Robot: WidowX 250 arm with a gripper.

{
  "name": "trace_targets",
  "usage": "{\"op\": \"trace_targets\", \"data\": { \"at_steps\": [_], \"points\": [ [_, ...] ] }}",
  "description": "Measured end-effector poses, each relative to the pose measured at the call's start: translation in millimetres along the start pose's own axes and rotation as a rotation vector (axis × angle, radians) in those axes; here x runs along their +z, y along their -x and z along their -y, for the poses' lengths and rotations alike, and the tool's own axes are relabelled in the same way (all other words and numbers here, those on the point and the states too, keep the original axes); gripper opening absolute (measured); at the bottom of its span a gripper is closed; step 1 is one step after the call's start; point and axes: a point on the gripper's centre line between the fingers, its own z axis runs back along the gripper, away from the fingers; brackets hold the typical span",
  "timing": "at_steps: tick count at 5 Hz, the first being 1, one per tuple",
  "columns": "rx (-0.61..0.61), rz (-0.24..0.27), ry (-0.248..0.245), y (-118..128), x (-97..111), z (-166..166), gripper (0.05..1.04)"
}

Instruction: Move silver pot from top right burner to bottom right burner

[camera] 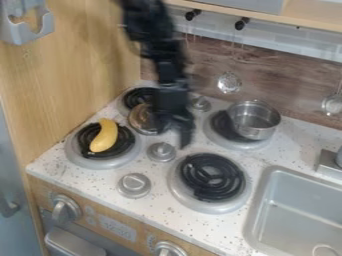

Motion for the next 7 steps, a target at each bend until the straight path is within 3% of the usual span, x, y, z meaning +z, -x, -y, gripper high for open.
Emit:
{"op": "trace_targets", "data": {
  "at_steps": [1,3,4,5,6,7],
  "points": [
    [-0.239,0.028,0.052,-38,-3,38,0.999],
    [-0.457,0.099,0.038,-93,-3,83,0.999],
    [-0.511,0.151,-0.044,-107,-4,91,0.999],
    [-0.494,0.175,-0.14,-98,-29,84,0.999],
    [-0.481,0.203,-0.208,-98,-34,76,0.999],
    [-0.467,0.227,-0.217,-102,-33,76,0.999]
  ]
}}
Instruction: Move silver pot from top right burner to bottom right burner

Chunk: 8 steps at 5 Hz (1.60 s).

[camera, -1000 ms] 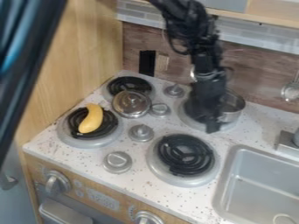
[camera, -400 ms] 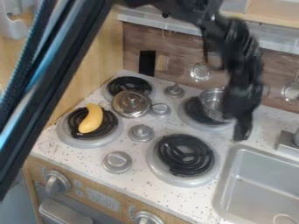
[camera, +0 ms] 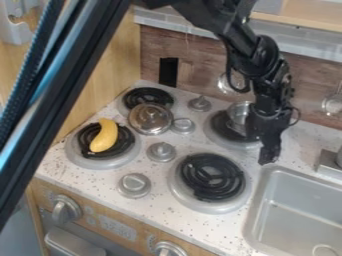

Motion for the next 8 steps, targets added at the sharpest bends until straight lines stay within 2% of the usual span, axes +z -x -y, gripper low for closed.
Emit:
{"op": "trace_targets", "data": {
  "at_steps": [1,2,3,4,5,6,7,8],
  "points": [
    [0.001,-0.011,0.068,0,4,9,0.999],
    [-0.009,0.069,0.03,-21,41,-5,0.999],
    [-0.005,0.076,0.039,-22,42,-5,0.999],
    [-0.007,0.102,-0.005,-30,46,-15,0.999],
    [-0.003,0.068,-0.039,-30,23,-23,0.999],
    [0.01,0.005,-0.063,-27,-3,-31,0.999],
    [0.018,-0.038,-0.054,-27,-17,-34,0.988],
    [0.017,-0.103,-0.024,-24,-35,-34,0.905]
  ]
}}
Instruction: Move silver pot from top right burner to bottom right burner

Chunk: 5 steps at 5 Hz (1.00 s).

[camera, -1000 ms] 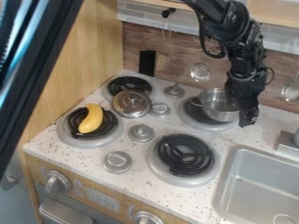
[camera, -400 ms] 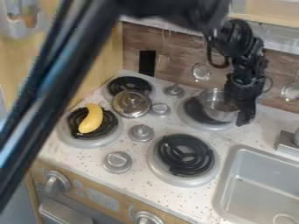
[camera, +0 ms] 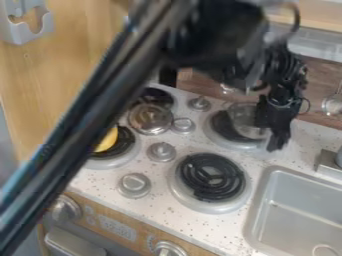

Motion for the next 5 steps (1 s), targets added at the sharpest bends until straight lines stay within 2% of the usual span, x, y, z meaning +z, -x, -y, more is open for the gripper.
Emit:
{"op": "trace_targets", "data": {
  "at_steps": [1,2,3,4,5],
  "points": [
    [-0.007,-0.019,0.019,0,3,0,0.6],
    [-0.018,-0.031,0.023,2,3,1,0.435],
    [-0.027,-0.047,0.041,9,1,6,0.427],
    [-0.011,-0.036,0.076,18,18,14,0.402],
    [0.016,-0.013,0.078,34,50,16,0.401]
  ]
}}
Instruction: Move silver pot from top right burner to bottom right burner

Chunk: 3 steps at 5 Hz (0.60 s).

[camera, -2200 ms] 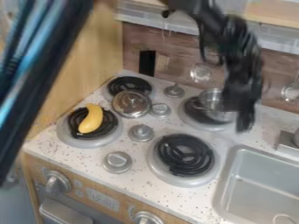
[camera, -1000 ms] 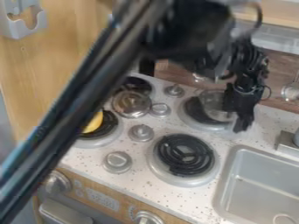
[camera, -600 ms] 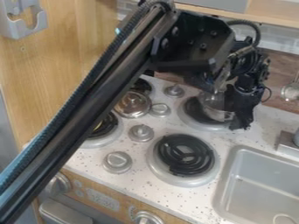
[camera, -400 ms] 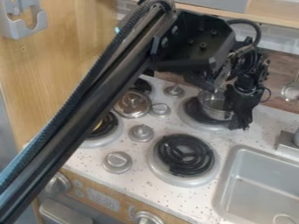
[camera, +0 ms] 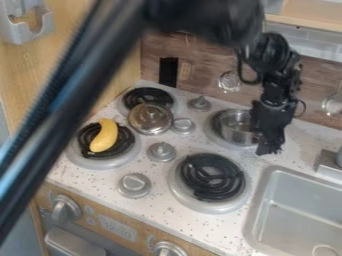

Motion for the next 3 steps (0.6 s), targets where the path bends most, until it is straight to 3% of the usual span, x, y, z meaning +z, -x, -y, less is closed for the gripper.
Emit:
{"op": "trace_targets", "data": {
  "at_steps": [1,2,3],
  "points": [
    [0.016,0.043,-0.003,19,40,3,0.4],
    [0.022,0.007,0.02,47,49,9,0.4],
    [-0.011,-0.089,0.111,75,37,33,0.4]
  ]
}}
